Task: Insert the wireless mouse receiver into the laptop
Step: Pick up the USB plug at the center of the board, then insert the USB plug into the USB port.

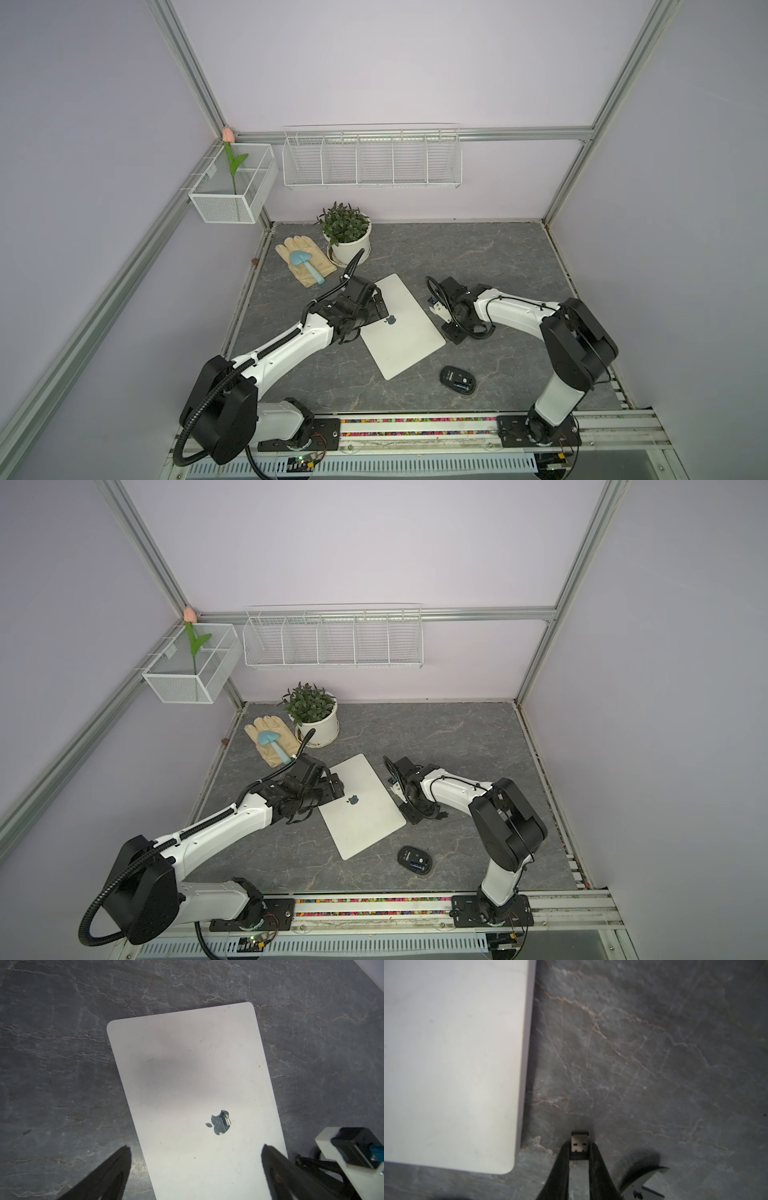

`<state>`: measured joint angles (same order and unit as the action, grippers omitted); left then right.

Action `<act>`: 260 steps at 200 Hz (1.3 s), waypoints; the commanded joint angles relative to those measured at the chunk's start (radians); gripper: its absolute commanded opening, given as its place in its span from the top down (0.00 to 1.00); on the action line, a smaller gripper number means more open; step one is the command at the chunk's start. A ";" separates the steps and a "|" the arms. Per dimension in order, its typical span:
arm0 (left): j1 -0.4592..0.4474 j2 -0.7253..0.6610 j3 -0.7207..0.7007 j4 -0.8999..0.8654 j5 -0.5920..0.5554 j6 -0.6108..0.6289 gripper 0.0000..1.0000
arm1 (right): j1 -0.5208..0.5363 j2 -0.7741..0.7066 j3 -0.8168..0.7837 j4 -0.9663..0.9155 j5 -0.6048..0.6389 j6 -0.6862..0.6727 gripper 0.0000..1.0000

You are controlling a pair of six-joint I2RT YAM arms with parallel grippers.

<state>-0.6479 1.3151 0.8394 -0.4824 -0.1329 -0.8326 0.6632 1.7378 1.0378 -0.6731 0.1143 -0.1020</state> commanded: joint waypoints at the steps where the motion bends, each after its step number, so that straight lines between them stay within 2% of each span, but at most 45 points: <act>1: 0.007 -0.019 0.010 -0.022 -0.015 0.009 0.00 | 0.008 -0.039 -0.035 -0.019 -0.026 0.030 0.82; 34: 0.013 -0.022 0.014 -0.021 -0.021 -0.002 0.00 | 0.025 -0.198 -0.079 -0.008 -0.087 0.101 0.82; 79: 0.021 0.010 0.014 -0.002 -0.005 -0.022 0.00 | 0.123 -0.357 -0.153 0.030 -0.220 0.208 0.82; 137: 0.034 0.023 0.018 0.005 0.010 -0.017 0.00 | 0.243 -0.295 -0.181 0.033 -0.244 0.324 0.82; 188: 0.044 0.023 0.018 0.004 0.012 -0.015 0.00 | 0.251 -0.237 -0.178 0.054 -0.199 0.377 0.81; 260: 0.051 0.019 0.009 0.005 0.013 -0.018 0.00 | 0.249 -0.150 -0.130 0.084 -0.151 0.385 0.81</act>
<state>-0.6056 1.3319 0.8394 -0.4797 -0.1211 -0.8444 0.9077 1.5700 0.8795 -0.6106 -0.0639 0.2661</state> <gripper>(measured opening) 0.992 0.190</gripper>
